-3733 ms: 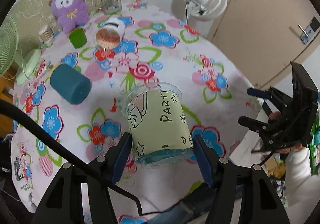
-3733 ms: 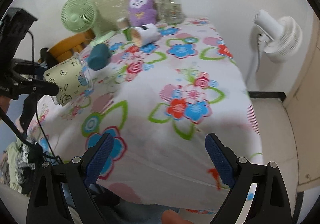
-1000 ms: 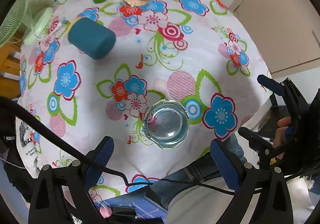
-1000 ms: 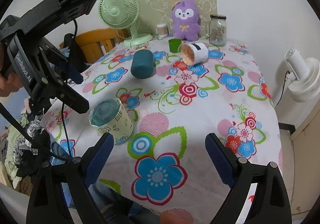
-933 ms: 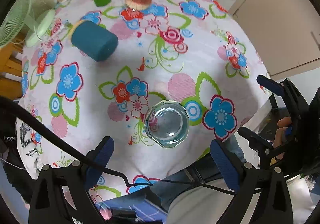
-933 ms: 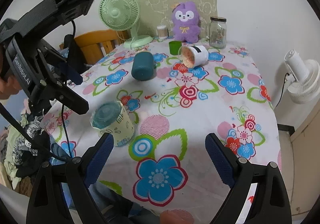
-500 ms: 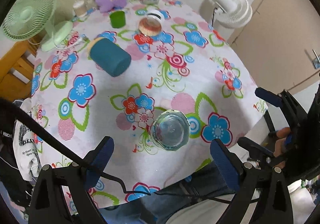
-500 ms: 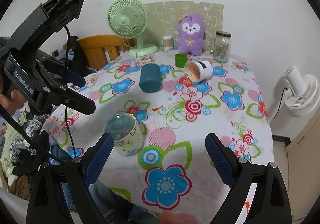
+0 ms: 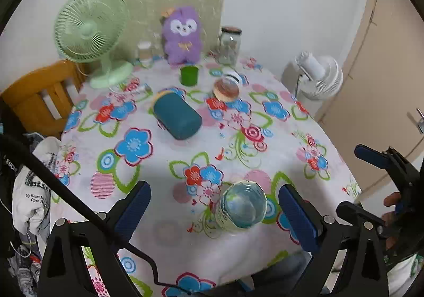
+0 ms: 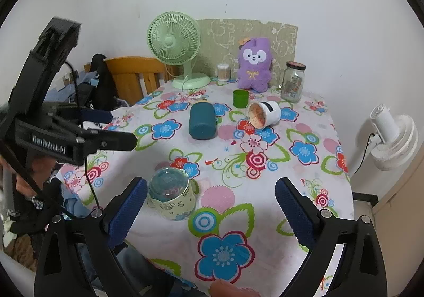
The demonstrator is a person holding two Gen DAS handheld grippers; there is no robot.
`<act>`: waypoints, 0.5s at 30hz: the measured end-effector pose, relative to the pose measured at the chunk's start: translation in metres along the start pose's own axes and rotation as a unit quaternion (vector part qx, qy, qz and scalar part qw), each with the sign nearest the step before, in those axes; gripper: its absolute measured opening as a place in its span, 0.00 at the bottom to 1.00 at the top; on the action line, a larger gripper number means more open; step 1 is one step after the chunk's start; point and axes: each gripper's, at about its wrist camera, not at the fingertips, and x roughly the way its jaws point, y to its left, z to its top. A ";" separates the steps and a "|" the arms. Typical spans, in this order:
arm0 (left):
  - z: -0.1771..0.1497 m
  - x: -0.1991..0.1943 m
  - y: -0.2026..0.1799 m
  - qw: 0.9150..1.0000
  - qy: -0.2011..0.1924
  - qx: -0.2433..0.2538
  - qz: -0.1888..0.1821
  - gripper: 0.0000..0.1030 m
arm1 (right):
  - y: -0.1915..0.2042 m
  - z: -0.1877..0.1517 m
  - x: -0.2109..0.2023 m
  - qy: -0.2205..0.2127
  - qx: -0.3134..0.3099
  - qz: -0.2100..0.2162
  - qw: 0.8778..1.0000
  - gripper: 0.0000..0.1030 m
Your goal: Flip cup upside down
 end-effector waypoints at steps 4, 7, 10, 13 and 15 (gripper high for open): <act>-0.010 -0.010 -0.001 0.999 -0.043 -0.012 0.013 0.95 | 0.006 0.004 -0.004 -0.010 0.001 -0.010 1.000 0.96; -0.017 -0.019 -0.001 0.996 -0.078 -0.022 0.026 0.97 | 0.012 0.006 -0.009 -0.022 -0.001 -0.024 0.999 1.00; -0.024 -0.026 0.002 0.993 -0.106 -0.038 0.035 0.99 | 0.018 0.008 -0.013 -0.034 -0.006 -0.041 0.999 1.00; -0.031 -0.031 0.006 0.990 -0.125 -0.058 0.043 1.00 | 0.022 0.009 -0.016 -0.041 -0.006 -0.051 0.998 1.00; -0.037 -0.034 0.007 0.988 -0.130 -0.063 0.051 1.00 | 0.024 0.010 -0.017 -0.046 -0.004 -0.054 0.997 1.00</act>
